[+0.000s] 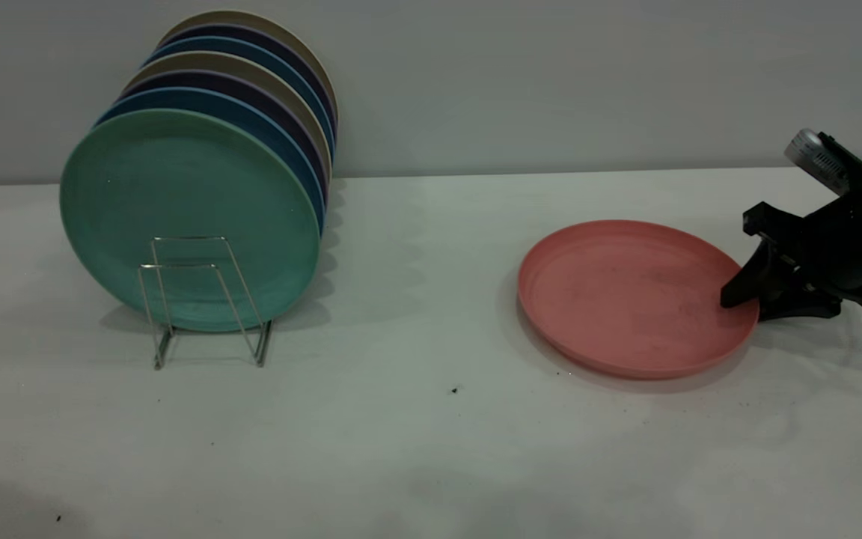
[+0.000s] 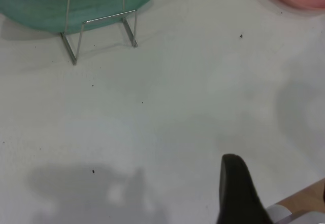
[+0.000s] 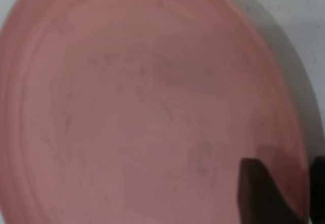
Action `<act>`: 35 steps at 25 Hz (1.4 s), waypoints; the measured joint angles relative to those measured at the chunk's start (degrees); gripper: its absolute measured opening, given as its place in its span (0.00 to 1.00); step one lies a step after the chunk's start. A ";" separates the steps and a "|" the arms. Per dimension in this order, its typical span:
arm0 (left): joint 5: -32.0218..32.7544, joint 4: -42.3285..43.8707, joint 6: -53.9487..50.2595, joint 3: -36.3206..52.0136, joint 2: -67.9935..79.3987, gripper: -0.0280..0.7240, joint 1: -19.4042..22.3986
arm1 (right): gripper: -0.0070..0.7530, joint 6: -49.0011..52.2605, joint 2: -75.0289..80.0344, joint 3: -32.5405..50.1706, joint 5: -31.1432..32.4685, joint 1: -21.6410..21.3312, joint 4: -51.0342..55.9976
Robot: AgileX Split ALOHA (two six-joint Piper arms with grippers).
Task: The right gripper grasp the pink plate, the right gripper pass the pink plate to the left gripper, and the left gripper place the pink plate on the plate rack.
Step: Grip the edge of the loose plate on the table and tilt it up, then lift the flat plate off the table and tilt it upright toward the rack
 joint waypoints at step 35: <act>-3.99 -52.66 44.55 -0.57 37.35 0.60 0.00 | 0.03 -2.25 -12.52 0.05 19.34 10.25 -11.05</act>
